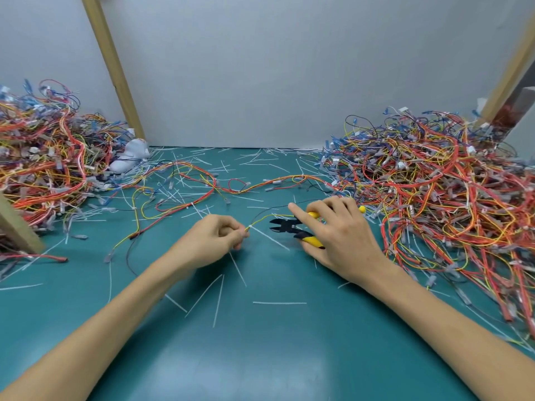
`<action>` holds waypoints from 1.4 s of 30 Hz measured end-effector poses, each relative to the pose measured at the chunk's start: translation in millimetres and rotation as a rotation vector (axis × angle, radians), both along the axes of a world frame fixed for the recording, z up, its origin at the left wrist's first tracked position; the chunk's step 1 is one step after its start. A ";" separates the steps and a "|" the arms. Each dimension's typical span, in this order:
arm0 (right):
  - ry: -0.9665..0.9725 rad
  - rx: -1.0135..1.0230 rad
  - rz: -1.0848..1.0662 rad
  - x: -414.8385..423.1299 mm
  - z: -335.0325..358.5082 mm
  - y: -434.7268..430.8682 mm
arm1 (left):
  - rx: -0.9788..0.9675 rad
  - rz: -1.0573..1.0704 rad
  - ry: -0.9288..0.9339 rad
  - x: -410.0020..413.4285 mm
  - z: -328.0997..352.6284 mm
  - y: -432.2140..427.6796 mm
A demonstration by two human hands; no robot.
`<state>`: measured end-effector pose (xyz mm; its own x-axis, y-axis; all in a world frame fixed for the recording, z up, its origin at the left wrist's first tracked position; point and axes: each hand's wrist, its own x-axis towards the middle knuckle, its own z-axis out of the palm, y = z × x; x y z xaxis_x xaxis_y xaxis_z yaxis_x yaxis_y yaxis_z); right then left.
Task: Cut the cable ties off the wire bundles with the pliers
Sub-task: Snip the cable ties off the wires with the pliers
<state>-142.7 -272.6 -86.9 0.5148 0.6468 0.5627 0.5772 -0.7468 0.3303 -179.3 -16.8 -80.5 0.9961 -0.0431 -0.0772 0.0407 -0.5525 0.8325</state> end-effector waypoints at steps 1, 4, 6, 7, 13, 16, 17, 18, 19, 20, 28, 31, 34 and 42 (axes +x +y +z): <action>-0.019 -0.008 0.030 0.8 -1.0 0.6 | -0.075 -0.007 0.038 -1.6 0.3 -0.8; -0.051 -0.030 0.100 1.4 -4.9 3.0 | -0.243 -0.033 0.116 -5.5 2.6 -3.3; -0.072 -0.005 0.134 1.0 -7.3 4.4 | -0.321 -0.046 0.183 -6.7 4.4 -4.2; -0.080 0.015 0.152 1.0 -7.9 4.7 | -0.347 -0.055 0.217 -7.3 5.4 -4.9; -0.028 0.042 0.223 -0.5 -7.7 6.7 | -0.383 -0.131 0.295 -10.7 9.5 -4.0; 0.093 0.021 0.248 -2.1 -6.8 7.2 | -0.296 -0.184 0.245 -12.1 9.0 -1.8; 0.128 0.015 0.246 -2.6 -6.4 7.3 | -0.262 -0.192 0.221 -12.2 8.1 -1.9; 0.156 0.006 0.238 -3.2 -6.3 7.4 | -0.231 -0.195 0.194 -12.1 7.1 -2.1; 0.180 -0.004 0.228 -3.9 -6.3 7.7 | -0.206 -0.195 0.172 -11.8 6.2 -2.4; 0.202 -0.012 0.217 -4.6 -6.4 7.9 | -0.188 -0.196 0.156 -11.5 5.6 -2.5; 0.147 0.020 0.196 -4.4 -4.4 7.4 | -0.175 -0.220 0.180 -10.5 6.4 0.8; 0.098 0.028 0.220 -4.9 -5.0 7.4 | -0.189 -0.228 0.197 -10.3 6.9 1.7; 0.090 0.048 0.234 -4.9 -5.8 7.5 | -0.194 -0.238 0.204 -9.7 6.2 3.4; 0.070 0.036 0.238 -4.9 -8.1 8.5 | -0.180 -0.264 0.189 -8.7 3.9 5.5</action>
